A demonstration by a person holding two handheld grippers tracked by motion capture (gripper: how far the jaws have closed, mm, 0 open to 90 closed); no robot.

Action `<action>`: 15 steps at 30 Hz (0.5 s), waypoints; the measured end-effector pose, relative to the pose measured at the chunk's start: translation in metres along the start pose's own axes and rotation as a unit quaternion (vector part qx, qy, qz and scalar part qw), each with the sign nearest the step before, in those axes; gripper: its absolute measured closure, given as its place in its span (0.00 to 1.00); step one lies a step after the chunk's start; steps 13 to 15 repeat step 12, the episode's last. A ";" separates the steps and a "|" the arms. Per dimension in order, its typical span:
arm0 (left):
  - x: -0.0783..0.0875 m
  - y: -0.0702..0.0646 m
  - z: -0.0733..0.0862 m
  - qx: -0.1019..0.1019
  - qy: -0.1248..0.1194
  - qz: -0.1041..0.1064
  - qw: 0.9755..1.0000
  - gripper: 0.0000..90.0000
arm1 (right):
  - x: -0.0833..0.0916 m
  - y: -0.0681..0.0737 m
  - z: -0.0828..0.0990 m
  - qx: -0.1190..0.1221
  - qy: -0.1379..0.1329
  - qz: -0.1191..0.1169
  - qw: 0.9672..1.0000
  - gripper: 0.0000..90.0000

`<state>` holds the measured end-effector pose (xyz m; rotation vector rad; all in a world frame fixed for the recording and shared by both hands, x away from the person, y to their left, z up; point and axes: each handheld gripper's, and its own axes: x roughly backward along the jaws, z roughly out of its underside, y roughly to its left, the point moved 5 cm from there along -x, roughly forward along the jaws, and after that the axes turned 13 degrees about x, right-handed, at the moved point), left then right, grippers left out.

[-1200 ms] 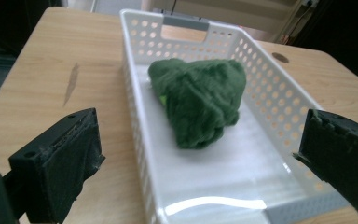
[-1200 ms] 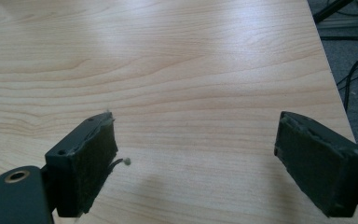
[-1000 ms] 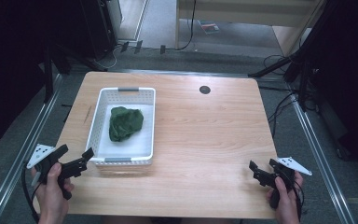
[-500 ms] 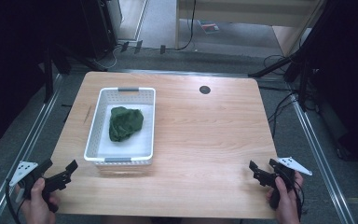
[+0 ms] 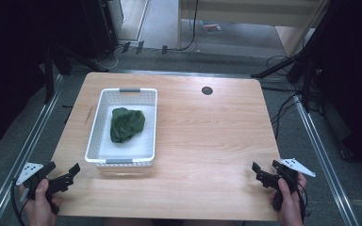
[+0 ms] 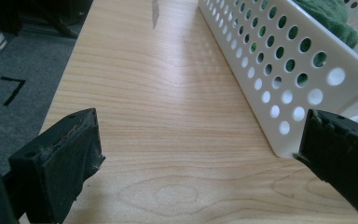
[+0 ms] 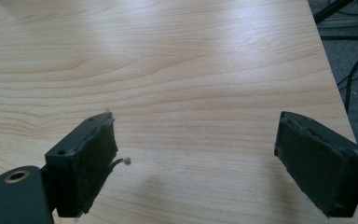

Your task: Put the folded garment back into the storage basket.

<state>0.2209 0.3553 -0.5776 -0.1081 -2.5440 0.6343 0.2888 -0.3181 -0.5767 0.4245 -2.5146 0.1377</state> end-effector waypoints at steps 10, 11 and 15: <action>0.000 0.001 0.000 0.005 0.000 0.000 1.000 0.00 | 0.000 0.000 0.000 0.000 0.000 0.000 1.000 0.14; 0.000 0.001 0.000 0.007 0.000 0.001 1.000 0.00 | 0.000 0.000 0.000 0.000 0.001 0.000 1.000 0.15; 0.000 0.001 0.000 0.007 0.001 0.002 1.000 0.00 | 0.000 0.000 0.000 0.000 0.001 0.000 1.000 0.15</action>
